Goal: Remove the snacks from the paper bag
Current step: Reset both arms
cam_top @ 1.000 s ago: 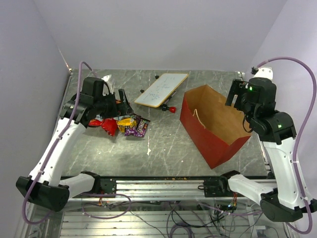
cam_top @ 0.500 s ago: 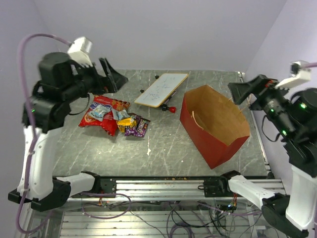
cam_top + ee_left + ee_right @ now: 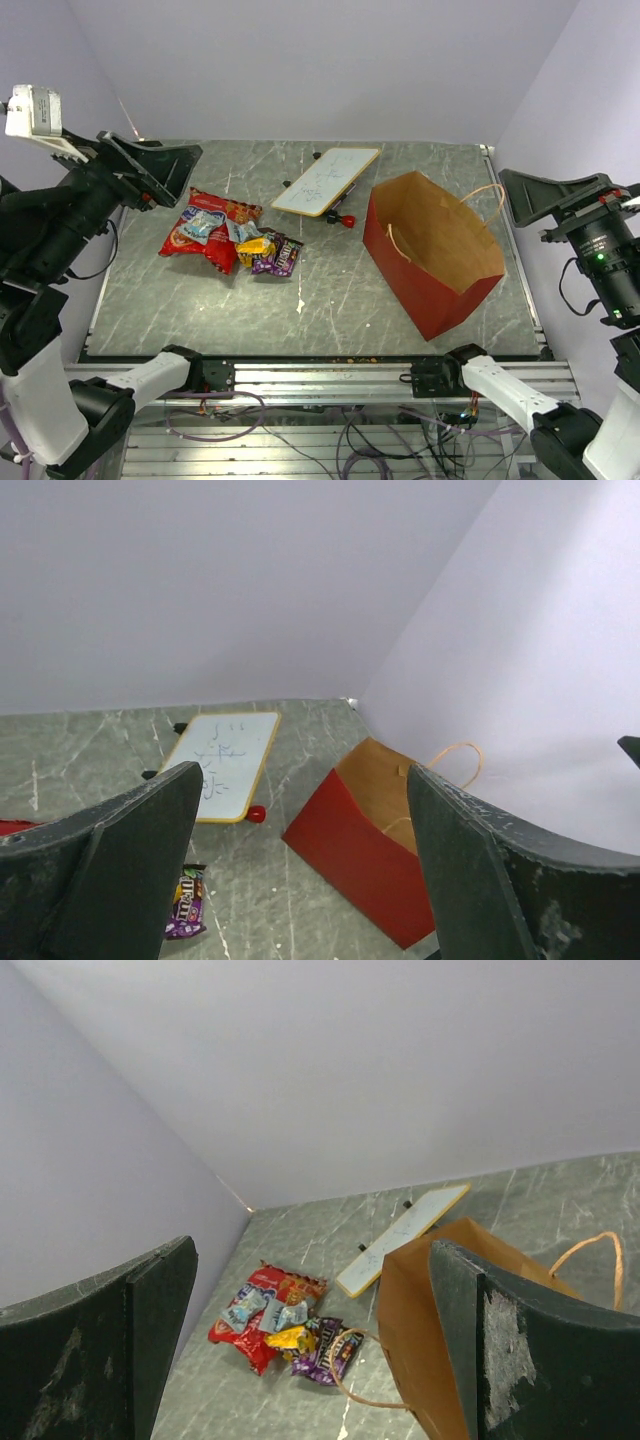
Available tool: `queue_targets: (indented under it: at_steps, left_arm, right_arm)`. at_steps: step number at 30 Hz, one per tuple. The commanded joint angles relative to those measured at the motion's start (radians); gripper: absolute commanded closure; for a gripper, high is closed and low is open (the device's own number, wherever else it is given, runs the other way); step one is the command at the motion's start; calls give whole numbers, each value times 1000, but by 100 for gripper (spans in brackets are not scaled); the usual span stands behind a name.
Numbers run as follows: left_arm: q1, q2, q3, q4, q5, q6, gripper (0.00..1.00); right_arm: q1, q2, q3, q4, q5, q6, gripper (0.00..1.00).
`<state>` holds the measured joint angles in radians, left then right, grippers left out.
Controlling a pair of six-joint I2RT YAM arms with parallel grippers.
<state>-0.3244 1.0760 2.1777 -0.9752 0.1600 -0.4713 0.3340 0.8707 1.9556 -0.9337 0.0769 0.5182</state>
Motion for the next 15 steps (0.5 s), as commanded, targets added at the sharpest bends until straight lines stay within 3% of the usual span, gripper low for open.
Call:
queue_targets:
  at_steps: [1,15]
  left_arm:
    - [-5,8,22,-39,-75,12,7]
    - [-5,-19,-48,-39,-77,-9,8]
  right_arm:
    - [-1,18,3,-30,46,33,0]
    - [-1,54,36,-83,71,45,0]
